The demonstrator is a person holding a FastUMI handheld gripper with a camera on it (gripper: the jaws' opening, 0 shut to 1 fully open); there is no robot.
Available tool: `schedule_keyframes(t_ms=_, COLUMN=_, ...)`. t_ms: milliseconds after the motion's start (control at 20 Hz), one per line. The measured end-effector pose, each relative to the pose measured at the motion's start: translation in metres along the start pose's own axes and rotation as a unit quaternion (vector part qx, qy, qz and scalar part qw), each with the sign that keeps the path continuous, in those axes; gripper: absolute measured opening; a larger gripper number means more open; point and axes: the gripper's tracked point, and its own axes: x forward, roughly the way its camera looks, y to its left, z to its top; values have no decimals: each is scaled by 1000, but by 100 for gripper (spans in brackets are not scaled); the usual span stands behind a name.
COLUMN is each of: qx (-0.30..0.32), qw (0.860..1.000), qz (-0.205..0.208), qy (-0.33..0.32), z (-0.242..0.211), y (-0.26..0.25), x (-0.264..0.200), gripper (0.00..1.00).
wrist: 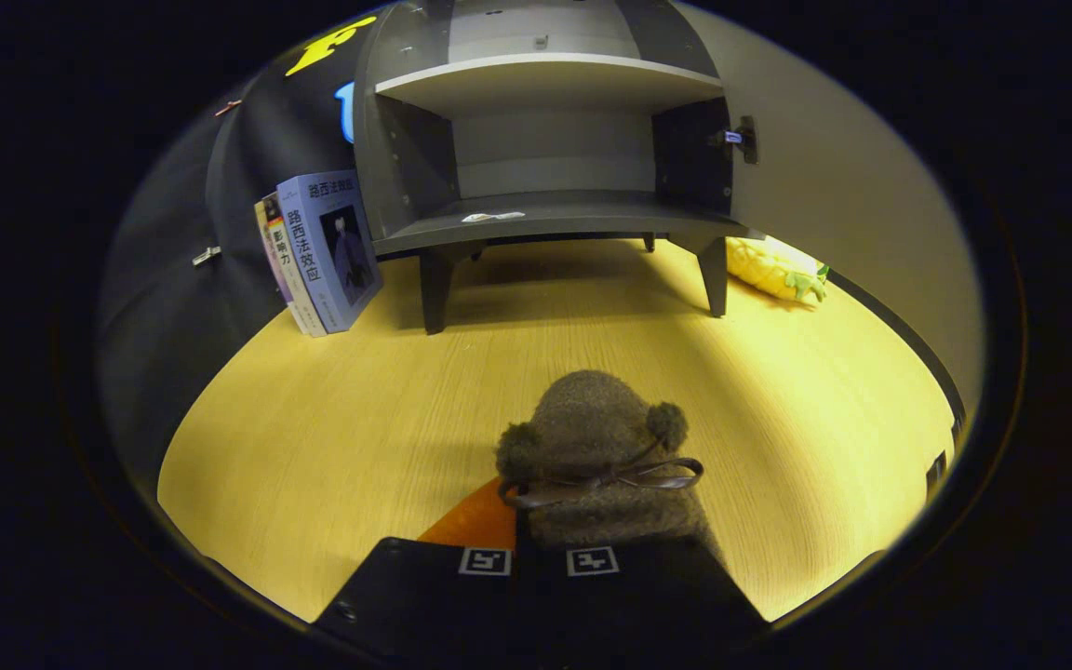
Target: Open the shoe cabinet door, grab the shoes and put them into the shoe cabinet, then close the shoe cabinet door.
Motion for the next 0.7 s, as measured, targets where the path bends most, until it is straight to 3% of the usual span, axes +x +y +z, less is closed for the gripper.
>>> schedule_keyframes(t_ms=250, qx=7, qw=1000, qz=4, qy=-14, z=27, y=-6, x=-16, gripper=7)
schedule_keyframes(t_ms=700, qx=24, qw=998, qz=36, qy=-47, z=153, y=3, x=-85, gripper=7)
